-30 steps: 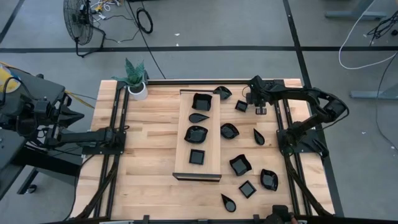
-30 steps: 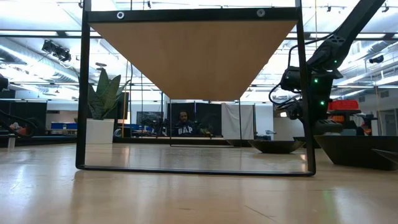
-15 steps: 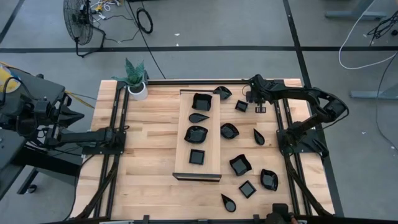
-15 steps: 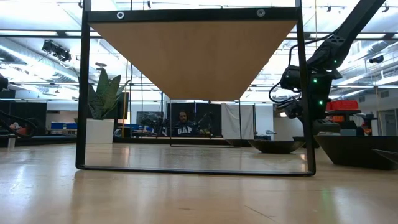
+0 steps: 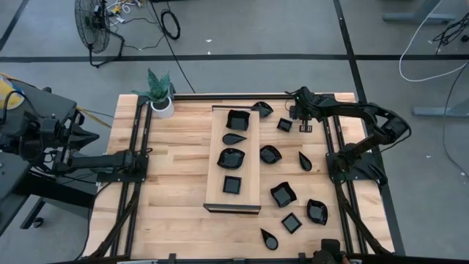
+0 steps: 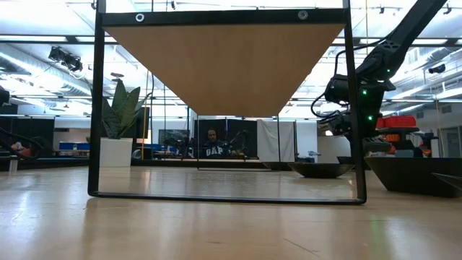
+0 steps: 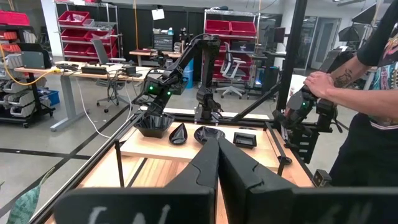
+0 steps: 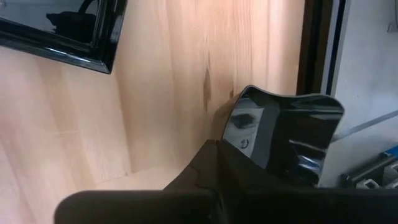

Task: Pick & Place Mini shaped plates
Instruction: Stack the distorted square plate on top of the distorted square plate on the shelf

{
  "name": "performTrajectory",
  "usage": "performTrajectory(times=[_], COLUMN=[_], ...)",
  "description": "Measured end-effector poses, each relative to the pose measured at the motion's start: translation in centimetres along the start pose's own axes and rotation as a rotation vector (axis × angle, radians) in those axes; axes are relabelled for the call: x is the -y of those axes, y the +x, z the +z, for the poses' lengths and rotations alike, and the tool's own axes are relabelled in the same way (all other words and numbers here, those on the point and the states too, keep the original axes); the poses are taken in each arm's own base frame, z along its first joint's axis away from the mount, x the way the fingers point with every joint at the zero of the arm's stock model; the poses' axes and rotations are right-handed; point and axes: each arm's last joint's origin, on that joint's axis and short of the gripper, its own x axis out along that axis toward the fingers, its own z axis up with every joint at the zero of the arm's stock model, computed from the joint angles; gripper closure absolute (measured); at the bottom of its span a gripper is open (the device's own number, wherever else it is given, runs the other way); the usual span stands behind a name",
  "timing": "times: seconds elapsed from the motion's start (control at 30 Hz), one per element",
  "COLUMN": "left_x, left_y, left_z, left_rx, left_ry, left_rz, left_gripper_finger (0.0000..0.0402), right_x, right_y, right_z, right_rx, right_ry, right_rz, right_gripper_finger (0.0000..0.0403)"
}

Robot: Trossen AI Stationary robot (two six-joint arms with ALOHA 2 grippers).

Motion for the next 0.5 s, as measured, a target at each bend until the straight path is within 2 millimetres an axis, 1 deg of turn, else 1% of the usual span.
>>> performTrajectory(times=[0.13,0.23,0.5], left_x=[0.0,0.0,0.0], left_y=[0.0,0.0,0.0], left_z=[0.0,0.0,0.0], left_rx=[0.0,0.0,0.0], left_ry=[0.0,-0.001,-0.001], left_rz=[0.0,0.0,0.0], left_gripper_finger=[0.0387,0.0387,0.0387], right_x=[0.0,-0.1,-0.3], right_y=[-0.3,-0.9,-3.8], right_z=[0.0,0.0,0.4], right_rx=[0.005,0.015,0.072], right_ry=[0.003,-0.002,0.035], right_rz=[-0.005,-0.01,-0.039], right_gripper_finger=[0.04,0.0401,0.0402])
